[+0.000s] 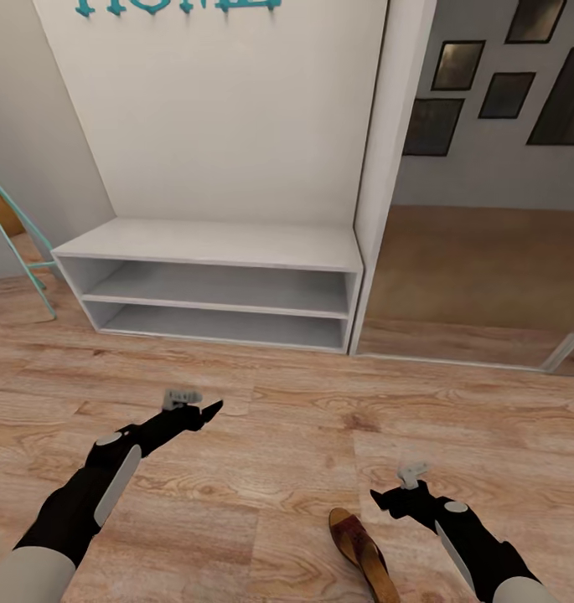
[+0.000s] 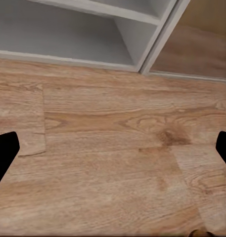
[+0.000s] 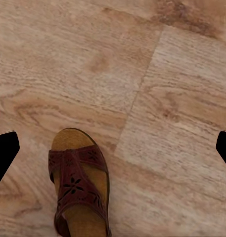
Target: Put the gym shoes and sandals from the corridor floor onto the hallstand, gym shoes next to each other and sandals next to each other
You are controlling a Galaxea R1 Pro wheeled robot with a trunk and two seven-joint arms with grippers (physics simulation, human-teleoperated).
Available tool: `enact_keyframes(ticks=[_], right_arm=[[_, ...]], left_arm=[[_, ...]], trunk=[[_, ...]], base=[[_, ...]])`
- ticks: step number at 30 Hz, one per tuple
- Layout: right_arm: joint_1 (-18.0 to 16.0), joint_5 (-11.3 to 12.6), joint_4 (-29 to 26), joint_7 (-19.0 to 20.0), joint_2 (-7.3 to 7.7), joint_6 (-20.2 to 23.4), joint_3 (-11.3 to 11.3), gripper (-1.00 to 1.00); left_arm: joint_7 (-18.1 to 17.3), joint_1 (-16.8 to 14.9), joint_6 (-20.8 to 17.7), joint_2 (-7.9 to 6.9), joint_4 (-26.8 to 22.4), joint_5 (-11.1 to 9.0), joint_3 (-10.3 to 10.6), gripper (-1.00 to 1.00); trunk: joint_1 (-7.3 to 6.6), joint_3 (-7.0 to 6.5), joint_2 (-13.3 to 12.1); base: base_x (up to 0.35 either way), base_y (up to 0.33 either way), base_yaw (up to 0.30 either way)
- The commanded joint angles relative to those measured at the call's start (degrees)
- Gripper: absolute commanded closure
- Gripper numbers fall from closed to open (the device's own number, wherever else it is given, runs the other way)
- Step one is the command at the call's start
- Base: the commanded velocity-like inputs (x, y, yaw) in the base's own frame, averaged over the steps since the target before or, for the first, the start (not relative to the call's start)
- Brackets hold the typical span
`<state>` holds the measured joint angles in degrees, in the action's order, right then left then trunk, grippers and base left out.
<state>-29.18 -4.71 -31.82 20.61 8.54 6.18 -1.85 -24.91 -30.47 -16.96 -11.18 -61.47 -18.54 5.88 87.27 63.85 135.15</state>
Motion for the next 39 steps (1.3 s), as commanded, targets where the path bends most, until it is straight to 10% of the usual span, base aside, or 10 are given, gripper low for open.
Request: enact_keyframes(ticks=[1, 12, 18, 23, 39], right_arm=[[0.0, -0.5, -0.1, 0.1, 0.04, 0.2, -0.1, -1.0], [0.0, -0.3, 4.0, -2.9, -0.66, 0.0, -0.1, -1.0], [0.0, -0.4, 4.4, -14.3, -7.08, 0.1, -0.2, -1.0], [0.0, -0.4, 4.2, -17.0, -8.69, -0.1, -0.2, -1.0], [0.0, -0.5, 4.2, -17.2, -7.95, -1.4, 0.0, -1.0]], left_arm=[[-0.1, 0.0, -0.5, 0.12, 0.0, -0.6, 0.1, -1.0], [-0.7, 0.1, 0.2, 3.97, 0.8, 0.0, 0.1, -1.0], [-0.8, 0.1, 0.3, 4.73, 0.9, -0.1, 0.1, -1.0], [-0.7, 0.1, 0.4, 5.07, 0.9, 0.0, 0.1, -1.0], [-0.8, 0.1, 0.3, 5.75, 1.0, 0.1, 0.2, -1.0]], trunk=[[0.21, 0.32, 0.4], [2.63, 3.29, 4.8], [3.95, 4.9, 7.3], [4.45, 6.06, 8.1], [4.45, 6.12, 8.1]], base=[[0.0, 0.0, 0.063], [0.0, 0.0, 0.077], [0.0, 0.0, 0.087], [0.0, 0.0, 0.065], [0.0, 0.0, 0.003]])
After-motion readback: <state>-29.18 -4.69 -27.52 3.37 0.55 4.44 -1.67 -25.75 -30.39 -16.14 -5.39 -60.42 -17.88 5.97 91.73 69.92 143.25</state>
